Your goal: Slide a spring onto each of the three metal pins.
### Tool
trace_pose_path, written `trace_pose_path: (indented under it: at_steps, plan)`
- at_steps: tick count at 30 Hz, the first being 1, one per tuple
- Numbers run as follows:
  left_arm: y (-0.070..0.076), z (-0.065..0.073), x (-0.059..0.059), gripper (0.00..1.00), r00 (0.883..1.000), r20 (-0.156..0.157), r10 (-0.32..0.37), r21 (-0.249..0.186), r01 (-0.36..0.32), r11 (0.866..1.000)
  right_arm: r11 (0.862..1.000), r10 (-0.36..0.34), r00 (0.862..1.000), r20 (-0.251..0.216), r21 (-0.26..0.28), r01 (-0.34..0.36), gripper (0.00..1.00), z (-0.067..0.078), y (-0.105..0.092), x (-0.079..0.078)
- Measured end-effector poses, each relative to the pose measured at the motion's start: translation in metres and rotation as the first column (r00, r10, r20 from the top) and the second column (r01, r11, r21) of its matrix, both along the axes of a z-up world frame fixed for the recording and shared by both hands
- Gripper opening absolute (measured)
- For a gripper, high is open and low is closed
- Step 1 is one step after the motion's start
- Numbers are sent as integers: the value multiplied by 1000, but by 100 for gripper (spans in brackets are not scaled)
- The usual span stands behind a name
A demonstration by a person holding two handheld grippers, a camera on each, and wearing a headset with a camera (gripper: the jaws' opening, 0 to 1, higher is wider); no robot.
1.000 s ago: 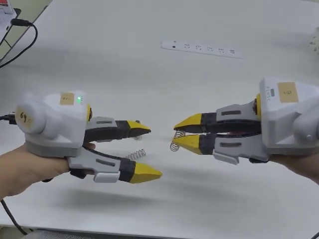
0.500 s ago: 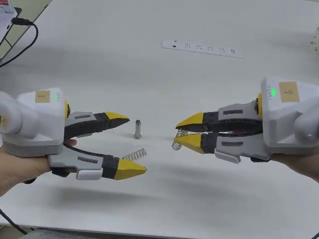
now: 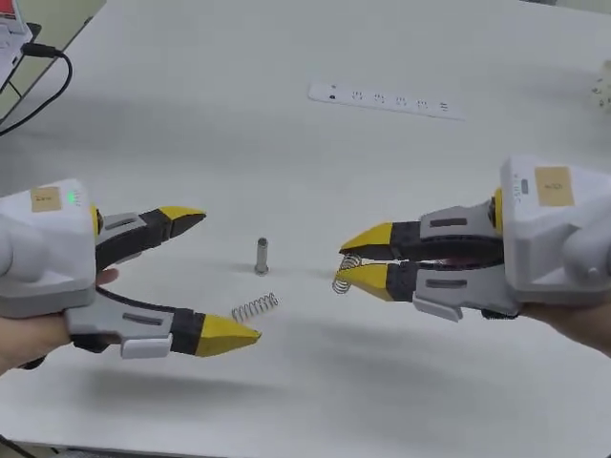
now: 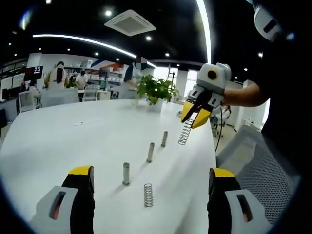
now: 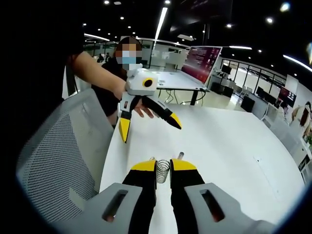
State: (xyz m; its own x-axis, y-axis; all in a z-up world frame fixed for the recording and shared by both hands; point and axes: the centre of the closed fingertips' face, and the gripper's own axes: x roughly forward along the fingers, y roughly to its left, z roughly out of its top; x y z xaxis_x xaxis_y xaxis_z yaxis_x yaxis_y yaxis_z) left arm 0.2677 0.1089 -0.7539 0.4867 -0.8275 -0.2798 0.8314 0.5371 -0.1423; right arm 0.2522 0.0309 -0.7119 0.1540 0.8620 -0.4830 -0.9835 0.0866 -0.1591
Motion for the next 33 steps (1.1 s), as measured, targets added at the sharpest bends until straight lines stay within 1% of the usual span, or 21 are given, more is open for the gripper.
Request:
trace_pose_path:
  at_steps: [2, 9, 13, 19, 22, 23, 26, 28, 33]
  plan:
    - [2, 0, 1, 98, 1000, 9, 12, 6, -12, 1000, 1000, -2, 1000, 2, -3, 3, 8, 0, -1, 1]
    - [2, 1, 2, 98, 1000, 8, 24, -4, -24, 1000, 1000, -15, 1000, 2, -11, 15, 8, -1, -7, 3]
    - [2, 0, 2, 98, 1000, -5, 29, -6, -29, 1000, 1000, -24, 1000, 6, -14, 24, 8, 0, -11, 6]
    - [4, 1, 2, 98, 999, 2, 39, -9, -39, 999, 999, -43, 999, 7, -14, 43, 8, 0, -16, 11]
    - [6, 0, 3, 98, 999, -1, 43, -7, -43, 999, 999, -51, 999, 8, -16, 51, 8, -1, -18, 13]
    - [6, 0, 2, 98, 999, 3, 43, -5, -43, 999, 998, -54, 999, 7, -16, 54, 8, -1, -18, 14]
    - [6, 0, 2, 98, 999, 0, 44, -10, -44, 999, 998, -59, 998, 10, -23, 59, 8, -2, -19, 17]
    - [6, -1, 2, 98, 999, 3, 43, -7, -43, 999, 998, -64, 998, 8, -25, 64, 8, -4, -20, 19]
    - [6, -3, 3, 98, 999, -1, 42, -2, -42, 999, 996, -77, 997, 8, -37, 77, 7, -9, -22, 25]
